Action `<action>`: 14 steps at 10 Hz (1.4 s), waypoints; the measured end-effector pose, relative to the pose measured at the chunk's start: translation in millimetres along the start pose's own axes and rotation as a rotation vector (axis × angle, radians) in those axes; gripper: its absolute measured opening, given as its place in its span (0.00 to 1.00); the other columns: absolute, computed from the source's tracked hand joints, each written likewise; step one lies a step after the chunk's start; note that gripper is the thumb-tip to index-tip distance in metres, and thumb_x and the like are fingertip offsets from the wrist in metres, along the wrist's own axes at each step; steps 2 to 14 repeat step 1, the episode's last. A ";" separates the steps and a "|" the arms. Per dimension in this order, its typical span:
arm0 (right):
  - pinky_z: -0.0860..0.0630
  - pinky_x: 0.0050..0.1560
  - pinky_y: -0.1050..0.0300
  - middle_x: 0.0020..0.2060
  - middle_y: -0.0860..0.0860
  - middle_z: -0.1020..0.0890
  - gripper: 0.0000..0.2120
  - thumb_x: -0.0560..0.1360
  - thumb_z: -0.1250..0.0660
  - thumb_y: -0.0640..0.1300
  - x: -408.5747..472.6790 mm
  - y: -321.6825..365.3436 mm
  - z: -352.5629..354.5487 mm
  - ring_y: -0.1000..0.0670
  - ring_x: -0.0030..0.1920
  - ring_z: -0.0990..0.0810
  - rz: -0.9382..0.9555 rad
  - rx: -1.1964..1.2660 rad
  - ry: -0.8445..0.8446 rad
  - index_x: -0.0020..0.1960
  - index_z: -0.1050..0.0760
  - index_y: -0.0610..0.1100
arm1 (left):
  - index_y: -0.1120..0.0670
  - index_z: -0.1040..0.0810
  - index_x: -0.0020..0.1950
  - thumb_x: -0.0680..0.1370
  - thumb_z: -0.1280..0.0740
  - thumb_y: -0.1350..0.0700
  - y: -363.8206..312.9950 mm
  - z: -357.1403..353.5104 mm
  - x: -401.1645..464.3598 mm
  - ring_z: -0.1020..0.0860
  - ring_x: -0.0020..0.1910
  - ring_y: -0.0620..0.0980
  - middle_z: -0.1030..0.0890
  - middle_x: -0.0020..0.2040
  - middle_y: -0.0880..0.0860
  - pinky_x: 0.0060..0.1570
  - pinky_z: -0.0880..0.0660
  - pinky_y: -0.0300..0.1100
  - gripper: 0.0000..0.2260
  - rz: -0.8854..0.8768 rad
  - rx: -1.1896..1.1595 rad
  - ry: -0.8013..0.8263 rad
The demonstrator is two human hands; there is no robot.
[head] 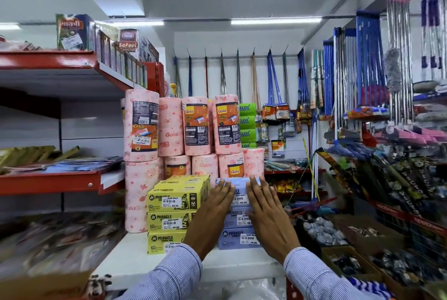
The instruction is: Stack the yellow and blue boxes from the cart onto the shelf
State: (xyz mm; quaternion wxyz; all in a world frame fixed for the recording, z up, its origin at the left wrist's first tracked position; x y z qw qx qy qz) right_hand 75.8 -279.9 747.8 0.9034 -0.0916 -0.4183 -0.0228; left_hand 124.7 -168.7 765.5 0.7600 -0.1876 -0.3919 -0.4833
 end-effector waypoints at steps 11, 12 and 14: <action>0.53 0.73 0.43 0.77 0.46 0.63 0.31 0.82 0.50 0.48 -0.9 5.1 8.2 0.46 0.76 0.64 0.000 0.012 -0.004 0.75 0.66 0.44 | 0.58 0.41 0.74 0.77 0.34 0.61 -1.5 -2.8 0.3 0.52 0.76 0.55 0.38 0.76 0.60 0.74 0.49 0.58 0.28 -0.040 0.179 -0.004; 0.53 0.73 0.43 0.77 0.46 0.63 0.31 0.82 0.50 0.48 -0.9 5.1 8.2 0.46 0.76 0.64 0.000 0.012 -0.004 0.75 0.66 0.44 | 0.58 0.41 0.74 0.77 0.34 0.61 -1.5 -2.8 0.3 0.52 0.76 0.55 0.38 0.76 0.60 0.74 0.49 0.58 0.28 -0.040 0.179 -0.004; 0.53 0.73 0.43 0.77 0.46 0.63 0.31 0.82 0.50 0.48 -0.9 5.1 8.2 0.46 0.76 0.64 0.000 0.012 -0.004 0.75 0.66 0.44 | 0.58 0.41 0.74 0.77 0.34 0.61 -1.5 -2.8 0.3 0.52 0.76 0.55 0.38 0.76 0.60 0.74 0.49 0.58 0.28 -0.040 0.179 -0.004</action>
Point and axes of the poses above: each hand's wrist, its own x-axis towards the middle knuckle, its own z-axis out of the back of the hand, y = z × x, the point moved 8 cm from there along x, towards the middle knuckle
